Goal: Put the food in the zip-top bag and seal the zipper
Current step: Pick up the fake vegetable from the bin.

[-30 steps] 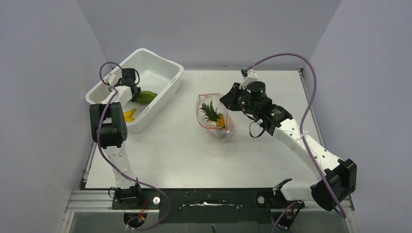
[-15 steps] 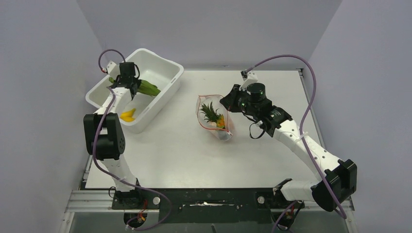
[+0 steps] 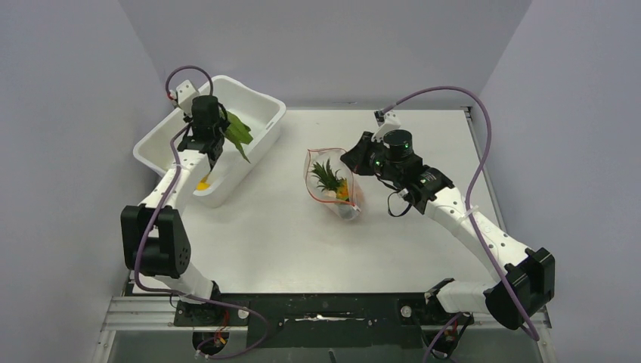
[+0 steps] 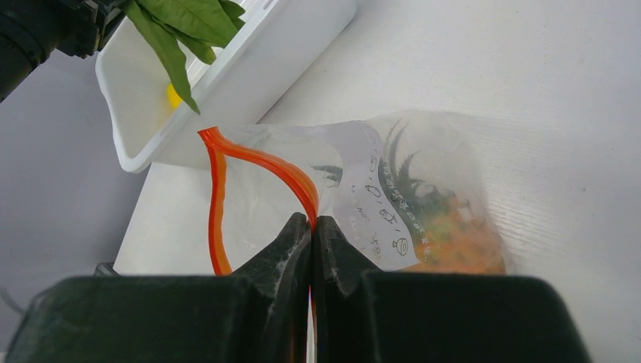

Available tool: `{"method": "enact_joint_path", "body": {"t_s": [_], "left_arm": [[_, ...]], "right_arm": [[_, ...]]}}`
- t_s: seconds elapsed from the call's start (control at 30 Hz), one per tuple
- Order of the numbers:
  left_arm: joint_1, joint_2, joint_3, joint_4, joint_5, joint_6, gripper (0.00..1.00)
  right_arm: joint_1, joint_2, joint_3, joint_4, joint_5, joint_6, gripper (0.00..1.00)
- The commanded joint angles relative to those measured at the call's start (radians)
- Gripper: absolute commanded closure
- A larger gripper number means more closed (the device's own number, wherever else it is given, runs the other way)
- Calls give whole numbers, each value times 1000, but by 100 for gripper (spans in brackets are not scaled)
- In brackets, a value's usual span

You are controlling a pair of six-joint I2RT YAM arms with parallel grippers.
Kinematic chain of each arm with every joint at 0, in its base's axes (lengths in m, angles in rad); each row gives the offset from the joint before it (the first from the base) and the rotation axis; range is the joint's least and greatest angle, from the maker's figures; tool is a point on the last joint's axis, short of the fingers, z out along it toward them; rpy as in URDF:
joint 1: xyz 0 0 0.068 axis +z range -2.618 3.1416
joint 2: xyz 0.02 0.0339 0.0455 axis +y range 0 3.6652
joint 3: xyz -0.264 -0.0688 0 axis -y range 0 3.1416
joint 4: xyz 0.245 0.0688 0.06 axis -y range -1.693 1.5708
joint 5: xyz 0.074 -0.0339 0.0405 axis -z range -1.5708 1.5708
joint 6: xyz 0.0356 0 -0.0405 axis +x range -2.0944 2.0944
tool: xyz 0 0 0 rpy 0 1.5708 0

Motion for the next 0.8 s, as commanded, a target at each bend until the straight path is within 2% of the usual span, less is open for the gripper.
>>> {"method": "enact_joint_path", "body": {"t_s": [0.0,0.17,0.4,0.77], "left_arm": [[-32,-116,-20,168,-41,111,78],[-51,-188,-59,222,-38,156,78],[-61,-284,-89,231,89,166,78],[-92,-413,-115,146,320,148,78]], "right_arm": [[11,-2,32,92,-18,14,100],[14,18,50,98,-22,21,100],[16,41,71,98,-18,39,100],[18,70,81,116,-24,68,100]]}}
